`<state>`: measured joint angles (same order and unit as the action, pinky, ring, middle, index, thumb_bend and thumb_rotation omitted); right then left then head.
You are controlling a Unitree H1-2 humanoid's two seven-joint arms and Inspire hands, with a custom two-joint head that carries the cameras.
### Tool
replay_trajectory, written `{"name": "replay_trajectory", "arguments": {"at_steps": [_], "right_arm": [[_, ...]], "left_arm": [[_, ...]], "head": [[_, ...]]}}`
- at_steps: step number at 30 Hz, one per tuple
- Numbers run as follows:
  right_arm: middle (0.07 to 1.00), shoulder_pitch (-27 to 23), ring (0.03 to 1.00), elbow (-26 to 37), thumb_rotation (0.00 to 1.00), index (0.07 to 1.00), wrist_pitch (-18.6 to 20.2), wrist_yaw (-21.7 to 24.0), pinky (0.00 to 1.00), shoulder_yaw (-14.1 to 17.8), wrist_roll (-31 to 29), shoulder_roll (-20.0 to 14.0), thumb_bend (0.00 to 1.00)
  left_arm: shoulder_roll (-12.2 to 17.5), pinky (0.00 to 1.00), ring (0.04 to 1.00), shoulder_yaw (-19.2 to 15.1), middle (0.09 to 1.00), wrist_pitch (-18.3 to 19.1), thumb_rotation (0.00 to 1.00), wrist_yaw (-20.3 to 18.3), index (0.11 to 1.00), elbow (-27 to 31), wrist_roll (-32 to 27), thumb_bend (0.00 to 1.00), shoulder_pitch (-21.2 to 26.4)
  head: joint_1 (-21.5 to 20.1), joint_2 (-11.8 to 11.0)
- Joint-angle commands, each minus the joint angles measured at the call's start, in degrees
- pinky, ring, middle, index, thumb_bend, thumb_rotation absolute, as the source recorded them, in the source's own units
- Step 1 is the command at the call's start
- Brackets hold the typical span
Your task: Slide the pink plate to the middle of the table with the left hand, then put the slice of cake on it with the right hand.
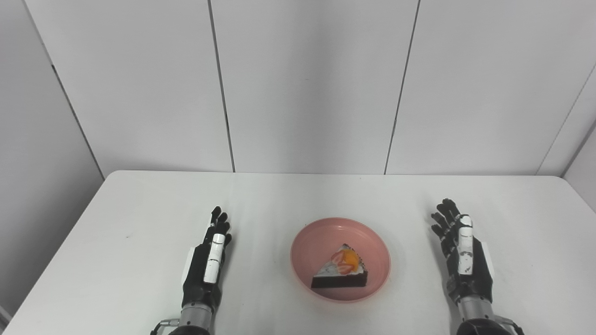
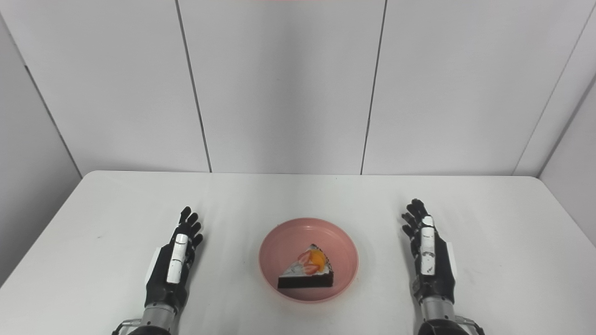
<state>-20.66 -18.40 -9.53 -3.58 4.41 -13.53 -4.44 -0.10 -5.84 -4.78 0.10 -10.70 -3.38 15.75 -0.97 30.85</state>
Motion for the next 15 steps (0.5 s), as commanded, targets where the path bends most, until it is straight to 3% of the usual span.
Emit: {"name": "replay_trajectory", "arguments": {"at_steps": [1, 7, 15], "right_arm": [[0.912, 1.71, 0.905, -1.44, 1.00, 0.905, 0.56, 0.93, 0.92, 0.16, 0.53, 0.80, 0.89], [0.910, 1.89, 0.904, -1.47, 1.00, 0.902, 1.56, 0.83, 0.92, 0.51, 1.48, 0.91, 0.86], [0.908, 2.85, 0.904, 2.34, 1.00, 0.896, 5.43, -0.27, 0.92, 0.64, 2.25, 3.15, 0.85]], "left_arm": [[0.23, 1.00, 1.000, -0.46, 1.000, -0.63, 0.91, 0.86, 1.000, -1.21, -0.55, 0.82, 0.77], [-0.03, 1.00, 1.000, -1.31, 1.000, -0.95, 0.90, 0.97, 1.000, -3.36, -1.28, 0.83, 1.98], [1.65, 1.00, 1.000, -1.42, 1.000, -0.29, 0.91, -0.58, 1.000, -3.13, -2.62, 0.83, 2.25]], "head": [[0.10, -0.03], [-0.38, -0.17], [-4.00, 1.42]]}}
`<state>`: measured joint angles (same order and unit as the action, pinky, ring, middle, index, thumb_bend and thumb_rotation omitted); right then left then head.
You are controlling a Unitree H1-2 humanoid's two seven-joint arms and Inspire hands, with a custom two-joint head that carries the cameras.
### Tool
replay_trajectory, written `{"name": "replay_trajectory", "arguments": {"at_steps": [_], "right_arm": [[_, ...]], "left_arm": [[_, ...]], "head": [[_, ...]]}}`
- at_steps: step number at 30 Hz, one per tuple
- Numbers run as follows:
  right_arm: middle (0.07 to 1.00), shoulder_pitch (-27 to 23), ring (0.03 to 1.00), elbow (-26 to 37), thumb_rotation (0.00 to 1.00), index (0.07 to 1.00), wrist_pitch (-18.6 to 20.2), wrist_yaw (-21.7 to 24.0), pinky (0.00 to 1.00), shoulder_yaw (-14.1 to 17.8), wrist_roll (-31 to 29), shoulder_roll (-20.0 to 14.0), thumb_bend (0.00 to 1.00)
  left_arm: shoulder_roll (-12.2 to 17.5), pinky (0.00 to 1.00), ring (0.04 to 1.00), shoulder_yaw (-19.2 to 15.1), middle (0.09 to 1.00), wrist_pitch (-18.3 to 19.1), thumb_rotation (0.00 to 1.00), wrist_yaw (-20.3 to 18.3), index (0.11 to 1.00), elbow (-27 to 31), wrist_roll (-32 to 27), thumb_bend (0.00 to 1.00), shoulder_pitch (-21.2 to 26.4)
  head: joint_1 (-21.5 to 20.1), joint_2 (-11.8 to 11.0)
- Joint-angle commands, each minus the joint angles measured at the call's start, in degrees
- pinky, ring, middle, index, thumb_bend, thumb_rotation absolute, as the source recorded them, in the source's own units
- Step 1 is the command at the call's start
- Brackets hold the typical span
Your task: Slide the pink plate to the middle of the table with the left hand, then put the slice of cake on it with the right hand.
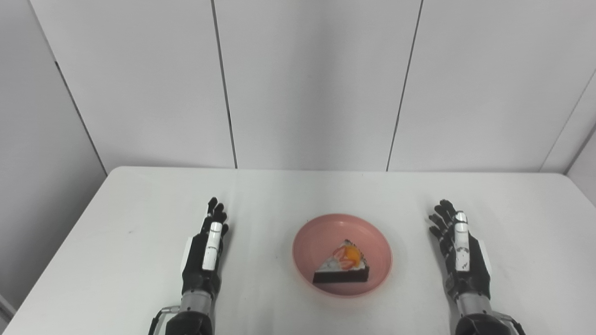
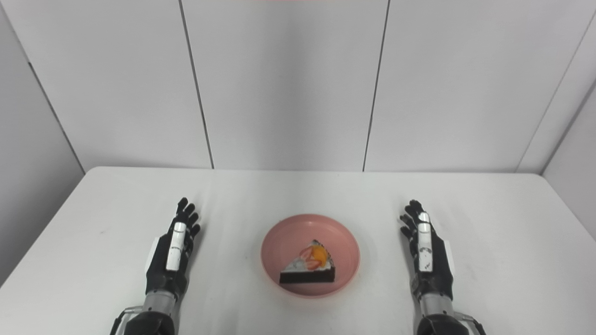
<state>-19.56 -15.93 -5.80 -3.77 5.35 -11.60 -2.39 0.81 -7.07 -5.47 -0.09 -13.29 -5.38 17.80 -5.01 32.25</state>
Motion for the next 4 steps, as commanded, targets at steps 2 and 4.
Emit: {"name": "replay_trajectory", "arguments": {"at_steps": [2, 4], "right_arm": [[0.902, 2.09, 0.899, 0.83, 1.00, 0.896, 1.95, 0.00, 0.92, -0.60, 1.12, 1.50, 0.85], [0.902, 2.34, 0.897, 1.56, 1.00, 0.899, 1.97, 0.26, 0.92, -0.73, 1.40, 1.88, 0.86]], "left_arm": [[0.98, 1.00, 1.000, -0.38, 1.000, 0.62, 0.90, -0.65, 1.000, -0.16, -1.50, 0.83, 0.16], [1.20, 1.00, 1.000, -0.52, 1.000, 0.78, 0.89, -0.91, 1.000, 0.11, -2.22, 0.82, 0.15]], "head": [[-0.94, 0.39], [-1.73, 0.74]]}}
